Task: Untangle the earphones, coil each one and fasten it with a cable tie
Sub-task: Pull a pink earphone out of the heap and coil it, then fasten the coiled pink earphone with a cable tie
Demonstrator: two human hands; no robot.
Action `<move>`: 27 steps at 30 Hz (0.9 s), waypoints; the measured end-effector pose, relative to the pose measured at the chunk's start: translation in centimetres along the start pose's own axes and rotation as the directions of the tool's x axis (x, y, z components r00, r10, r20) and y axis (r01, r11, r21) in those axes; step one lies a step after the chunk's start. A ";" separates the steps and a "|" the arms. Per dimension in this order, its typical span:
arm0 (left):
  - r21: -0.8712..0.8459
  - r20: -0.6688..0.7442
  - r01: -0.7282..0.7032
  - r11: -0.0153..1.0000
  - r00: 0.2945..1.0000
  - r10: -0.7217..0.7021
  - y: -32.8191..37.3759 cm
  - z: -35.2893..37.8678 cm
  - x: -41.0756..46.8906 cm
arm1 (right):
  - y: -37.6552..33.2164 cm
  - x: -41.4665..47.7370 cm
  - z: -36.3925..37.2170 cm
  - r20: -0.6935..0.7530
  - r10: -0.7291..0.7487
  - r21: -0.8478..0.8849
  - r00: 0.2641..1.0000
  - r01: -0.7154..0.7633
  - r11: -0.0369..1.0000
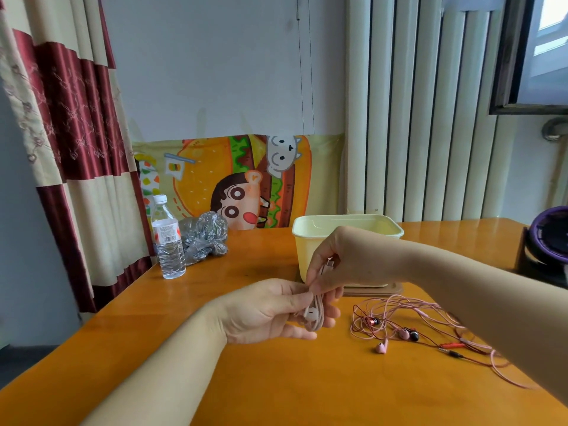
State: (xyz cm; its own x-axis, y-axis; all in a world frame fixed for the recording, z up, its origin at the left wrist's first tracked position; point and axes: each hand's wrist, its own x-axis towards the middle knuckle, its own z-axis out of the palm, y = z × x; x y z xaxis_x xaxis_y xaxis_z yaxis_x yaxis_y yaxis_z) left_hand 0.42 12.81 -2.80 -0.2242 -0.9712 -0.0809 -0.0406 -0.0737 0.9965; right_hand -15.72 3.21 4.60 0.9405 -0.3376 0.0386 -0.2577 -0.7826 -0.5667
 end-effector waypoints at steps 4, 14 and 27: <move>0.244 -0.211 -0.046 0.969 0.972 0.100 0.7 0.2 0.1 | 0.4 1.2 -0.4 -0.046 0.000 0.001 0.999 0.000 1.000; 0.892 -0.449 0.402 0.207 0.738 0.503 0.6 -1.4 1.6 | 1.7 6.0 2.0 -0.307 0.053 0.306 0.950 0.046 0.951; 0.246 -0.813 0.211 0.946 0.577 0.083 -7.6 -5.4 5.1 | 10.6 10.2 11.1 -0.382 0.093 -0.093 0.920 -0.138 0.986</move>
State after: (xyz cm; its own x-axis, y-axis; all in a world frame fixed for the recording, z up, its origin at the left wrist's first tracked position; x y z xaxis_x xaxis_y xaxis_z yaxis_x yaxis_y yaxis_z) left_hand 4.80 7.21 -10.69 0.6587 -0.7504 0.0544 -0.3250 -0.2187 0.9201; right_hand -6.37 -2.73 -10.12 0.7564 -0.5826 0.2972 -0.4043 -0.7737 -0.4877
